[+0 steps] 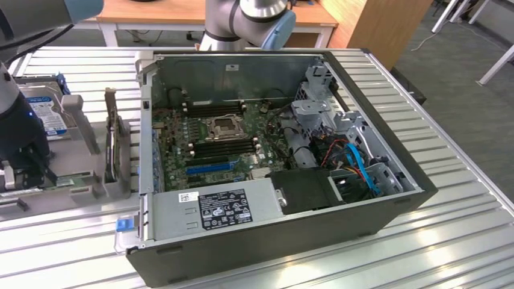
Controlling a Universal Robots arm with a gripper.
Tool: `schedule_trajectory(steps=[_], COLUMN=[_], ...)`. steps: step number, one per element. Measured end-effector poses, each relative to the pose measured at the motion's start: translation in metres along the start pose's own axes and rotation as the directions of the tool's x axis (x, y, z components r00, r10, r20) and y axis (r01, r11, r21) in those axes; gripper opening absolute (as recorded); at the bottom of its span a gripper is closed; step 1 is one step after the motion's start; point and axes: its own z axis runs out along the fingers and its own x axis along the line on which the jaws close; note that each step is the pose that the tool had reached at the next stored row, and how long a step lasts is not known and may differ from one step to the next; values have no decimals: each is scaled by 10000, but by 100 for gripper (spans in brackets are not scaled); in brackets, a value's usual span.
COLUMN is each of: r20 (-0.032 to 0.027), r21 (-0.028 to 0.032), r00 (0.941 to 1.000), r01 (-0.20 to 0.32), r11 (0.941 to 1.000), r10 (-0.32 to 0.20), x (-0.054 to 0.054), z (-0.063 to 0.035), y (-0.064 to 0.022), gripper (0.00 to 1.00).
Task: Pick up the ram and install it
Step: 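Pick up the ram and move it above insertion slot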
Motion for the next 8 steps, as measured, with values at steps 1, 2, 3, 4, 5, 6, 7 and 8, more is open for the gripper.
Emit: schedule_trajectory(steps=[1,2,3,4,5,6,7,8], r20=[1,1,1,1,1,2,1,1], r21=[0,1,1,0,1,1,1,1], r00=[10000,10000,10000,10000,10000,10000,10000,10000], r01=[0,0,-1,0,-1,-1,-1,-1], r11=[10000,10000,10000,10000,10000,10000,10000,10000], r10=[0,0,1,0,1,1,1,1], x=[-1,-1,-2,-3,-3,-4,-5,-5], z=[-22,-47,-68,-91,-115,-139,-165,-189], y=[0,0,1,1,1,1,2,2], gripper=[11,11,11,11,11,11,11,11])
